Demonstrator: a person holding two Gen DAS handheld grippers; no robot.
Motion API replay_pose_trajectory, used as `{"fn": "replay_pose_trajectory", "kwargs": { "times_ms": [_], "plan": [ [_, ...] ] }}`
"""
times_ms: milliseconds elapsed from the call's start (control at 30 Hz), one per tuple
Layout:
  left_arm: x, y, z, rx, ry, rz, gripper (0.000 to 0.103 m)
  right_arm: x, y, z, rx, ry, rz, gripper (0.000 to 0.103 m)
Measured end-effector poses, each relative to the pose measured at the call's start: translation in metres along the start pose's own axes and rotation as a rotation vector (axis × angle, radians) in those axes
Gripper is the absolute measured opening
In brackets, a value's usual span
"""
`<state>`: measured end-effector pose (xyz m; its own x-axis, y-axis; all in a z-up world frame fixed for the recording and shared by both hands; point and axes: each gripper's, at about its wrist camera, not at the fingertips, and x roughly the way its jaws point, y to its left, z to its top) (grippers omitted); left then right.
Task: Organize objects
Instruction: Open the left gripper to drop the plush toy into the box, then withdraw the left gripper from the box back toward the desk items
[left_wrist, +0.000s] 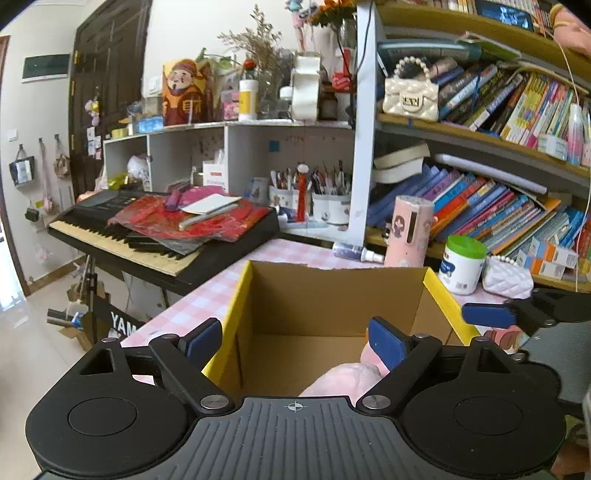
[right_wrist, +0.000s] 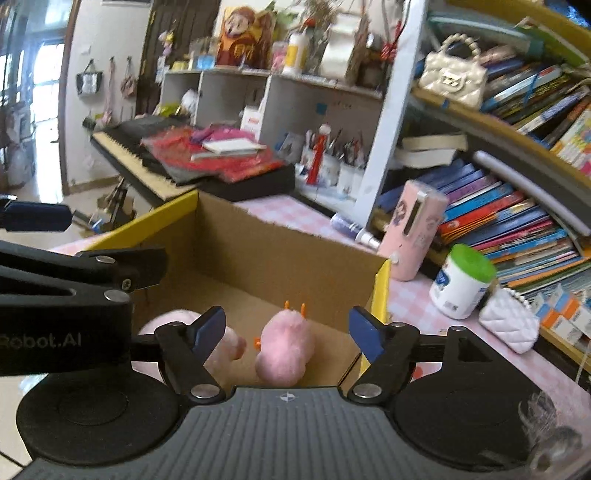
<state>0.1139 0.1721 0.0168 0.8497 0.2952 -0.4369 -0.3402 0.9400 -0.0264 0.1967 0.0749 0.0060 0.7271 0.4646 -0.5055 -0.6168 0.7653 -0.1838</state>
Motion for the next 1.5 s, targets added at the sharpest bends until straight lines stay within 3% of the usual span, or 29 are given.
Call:
{"fn": "replay_pose_trajectory", "kwargs": {
  "times_ms": [367, 767, 1200, 1500],
  "plan": [
    [-0.036, 0.025, -0.017, -0.041, -0.005, 0.0, 0.091, -0.05, 0.017, -0.011, 0.081, -0.038, -0.105, 0.081],
    [-0.068, 0.055, -0.061, -0.076, 0.115, 0.024, 0.094, -0.074, 0.047, -0.052, 0.205, 0.122, -0.191, 0.086],
    [-0.112, 0.064, -0.095, -0.046, 0.2, 0.009, 0.094, -0.122, 0.083, -0.086, 0.214, 0.16, -0.211, 0.09],
    [-0.131, 0.053, -0.111, 0.019, 0.231, -0.055, 0.094, -0.153, 0.084, -0.114, 0.285, 0.183, -0.259, 0.09]
  ]
}}
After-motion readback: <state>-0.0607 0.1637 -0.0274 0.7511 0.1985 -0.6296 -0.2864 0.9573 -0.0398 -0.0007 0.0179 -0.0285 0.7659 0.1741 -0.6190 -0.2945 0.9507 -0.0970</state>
